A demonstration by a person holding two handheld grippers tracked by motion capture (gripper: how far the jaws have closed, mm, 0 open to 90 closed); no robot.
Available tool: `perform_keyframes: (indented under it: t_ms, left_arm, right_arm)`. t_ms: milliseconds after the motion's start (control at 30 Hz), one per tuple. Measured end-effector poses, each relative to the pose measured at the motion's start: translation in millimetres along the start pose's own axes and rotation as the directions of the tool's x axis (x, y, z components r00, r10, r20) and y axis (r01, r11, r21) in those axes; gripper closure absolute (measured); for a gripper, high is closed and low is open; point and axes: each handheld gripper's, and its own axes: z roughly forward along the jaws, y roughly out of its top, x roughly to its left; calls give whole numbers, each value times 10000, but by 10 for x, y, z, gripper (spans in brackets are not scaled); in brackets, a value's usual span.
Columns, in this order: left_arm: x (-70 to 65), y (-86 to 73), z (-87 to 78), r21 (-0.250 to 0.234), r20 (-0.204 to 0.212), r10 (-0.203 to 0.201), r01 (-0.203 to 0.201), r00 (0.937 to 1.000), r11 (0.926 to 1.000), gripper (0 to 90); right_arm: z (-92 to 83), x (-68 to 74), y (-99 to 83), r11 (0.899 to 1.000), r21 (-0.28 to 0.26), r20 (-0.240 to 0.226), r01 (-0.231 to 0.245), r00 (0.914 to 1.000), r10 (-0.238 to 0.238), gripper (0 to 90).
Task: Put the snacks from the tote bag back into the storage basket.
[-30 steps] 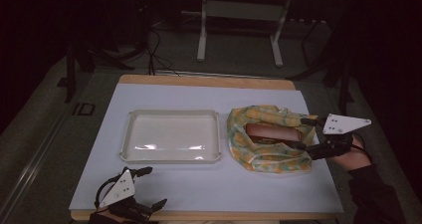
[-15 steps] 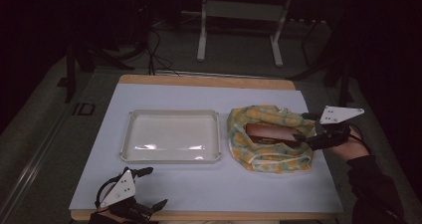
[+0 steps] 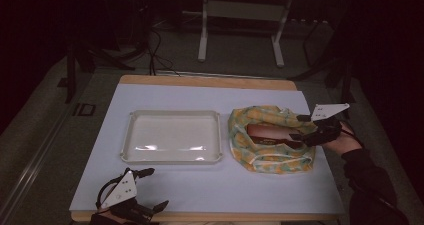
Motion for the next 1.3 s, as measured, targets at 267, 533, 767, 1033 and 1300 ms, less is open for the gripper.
perform_keyframes:
  t_ms: [267,533,767,1033,1300]
  left_arm:
    - [-3,-2,1,-12,96,20,-20,10000,10000,0]
    - [-7,-5,1,-40,222,58,-57,9997,10000,0]
    - [-4,-8,-2,-89,244,50,-48,9997,9999,0]
    - [-2,-11,-3,-58,273,80,-78,9996,10000,0]
    - [-2,-16,-3,-67,304,87,-85,9995,9999,0]
  right_arm:
    - [208,-72,-65,9950,967,-189,233,9996,-216,279]
    - [361,-109,-147,9856,1634,-271,430,9989,-391,279]
    - [468,-149,-156,9683,2404,-393,677,9974,-600,279]
    - [590,-146,-120,9372,3322,-725,1061,9936,-868,279]
    - [652,-158,-101,9110,3879,-965,1398,9892,-1107,310]
